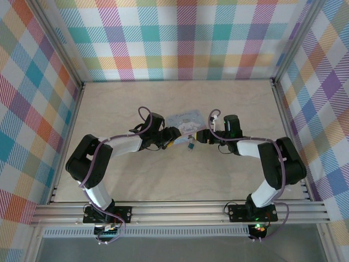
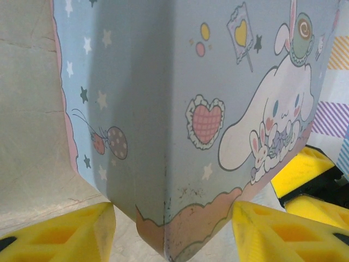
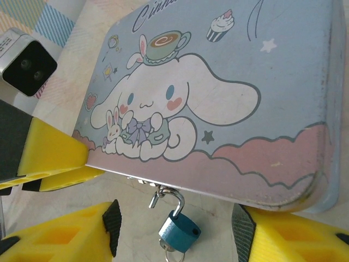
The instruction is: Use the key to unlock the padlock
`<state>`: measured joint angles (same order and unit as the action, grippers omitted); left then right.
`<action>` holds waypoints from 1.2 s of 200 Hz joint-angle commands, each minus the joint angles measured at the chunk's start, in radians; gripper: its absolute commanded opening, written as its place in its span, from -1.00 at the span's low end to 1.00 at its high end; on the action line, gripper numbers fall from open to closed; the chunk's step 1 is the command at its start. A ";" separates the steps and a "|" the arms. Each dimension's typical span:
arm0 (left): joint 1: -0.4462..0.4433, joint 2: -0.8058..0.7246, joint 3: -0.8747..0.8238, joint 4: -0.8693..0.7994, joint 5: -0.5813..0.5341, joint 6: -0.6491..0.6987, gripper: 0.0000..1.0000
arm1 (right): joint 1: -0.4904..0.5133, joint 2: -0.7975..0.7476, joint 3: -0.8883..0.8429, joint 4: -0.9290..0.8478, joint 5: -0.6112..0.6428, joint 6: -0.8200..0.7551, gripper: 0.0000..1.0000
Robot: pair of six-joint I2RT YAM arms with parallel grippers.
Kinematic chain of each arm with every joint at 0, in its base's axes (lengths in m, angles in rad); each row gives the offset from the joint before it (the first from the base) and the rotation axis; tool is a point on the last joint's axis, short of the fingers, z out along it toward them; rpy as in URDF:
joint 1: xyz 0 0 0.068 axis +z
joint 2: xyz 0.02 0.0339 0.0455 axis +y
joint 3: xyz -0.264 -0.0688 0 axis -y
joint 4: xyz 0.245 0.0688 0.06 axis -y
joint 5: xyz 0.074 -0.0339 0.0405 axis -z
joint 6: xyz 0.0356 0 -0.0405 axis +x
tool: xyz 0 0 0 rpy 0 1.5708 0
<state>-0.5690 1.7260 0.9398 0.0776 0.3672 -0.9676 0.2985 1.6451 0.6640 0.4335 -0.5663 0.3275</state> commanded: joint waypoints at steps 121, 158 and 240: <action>0.044 -0.206 0.062 -0.207 -0.044 0.130 0.27 | -0.020 -0.142 -0.111 0.065 -0.086 0.096 0.22; 0.035 -0.123 0.168 -0.165 0.065 0.115 0.26 | -0.013 -0.097 -0.165 0.188 -0.099 0.188 0.19; 0.020 0.089 0.339 -0.125 0.121 0.102 0.24 | 0.041 0.033 -0.144 0.328 -0.061 0.240 0.15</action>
<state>-0.5426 1.7802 1.2354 -0.0692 0.4564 -0.8703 0.3248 1.6463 0.5034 0.6830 -0.6334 0.5465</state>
